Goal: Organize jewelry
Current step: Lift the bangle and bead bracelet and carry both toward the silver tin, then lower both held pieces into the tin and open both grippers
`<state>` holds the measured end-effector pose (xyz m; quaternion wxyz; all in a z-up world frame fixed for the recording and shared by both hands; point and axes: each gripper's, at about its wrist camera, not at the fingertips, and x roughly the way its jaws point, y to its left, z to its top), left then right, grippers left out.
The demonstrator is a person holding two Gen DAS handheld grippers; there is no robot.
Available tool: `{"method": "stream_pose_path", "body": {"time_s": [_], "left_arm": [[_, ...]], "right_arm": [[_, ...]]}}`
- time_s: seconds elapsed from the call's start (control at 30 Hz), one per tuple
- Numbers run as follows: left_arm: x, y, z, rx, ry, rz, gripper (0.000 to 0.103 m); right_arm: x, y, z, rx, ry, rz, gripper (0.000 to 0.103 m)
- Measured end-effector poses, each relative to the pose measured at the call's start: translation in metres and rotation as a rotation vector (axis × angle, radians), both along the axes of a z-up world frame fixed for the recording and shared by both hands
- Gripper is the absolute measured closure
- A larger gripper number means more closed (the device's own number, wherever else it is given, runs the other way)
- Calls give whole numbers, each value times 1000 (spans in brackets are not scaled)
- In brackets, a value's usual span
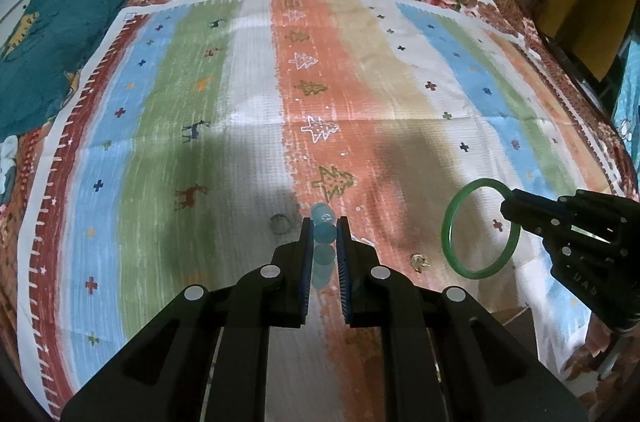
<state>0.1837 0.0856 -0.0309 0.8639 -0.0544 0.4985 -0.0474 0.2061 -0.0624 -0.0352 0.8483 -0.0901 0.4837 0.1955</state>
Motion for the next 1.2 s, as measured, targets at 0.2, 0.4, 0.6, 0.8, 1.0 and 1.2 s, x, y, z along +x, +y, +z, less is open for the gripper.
{"method": "stream_pose_path", "body": {"time_s": [0.2, 0.4, 0.6, 0.8, 1.0, 1.2], "left_arm": [[-9, -2, 11, -26, -20, -1, 92], [-25, -7, 22, -49, -46, -9, 92], [-41, -14, 29, -65, -61, -17, 92], [-56, -21, 38, -83, -86, -27, 92], [-72, -29, 50, -99, -116, -54, 92], [-85, -38, 57, -104, -137, -80, 92]], "right_arm": [[-9, 0, 7, 10, -16, -1, 95], [-22, -3, 19, 29, -35, 0, 95], [-40, -11, 22, 54, -32, -8, 95], [-57, -16, 27, 65, -40, -7, 95], [-69, -19, 33, 72, -54, 3, 95], [-81, -23, 38, 81, -67, 8, 95]]}}
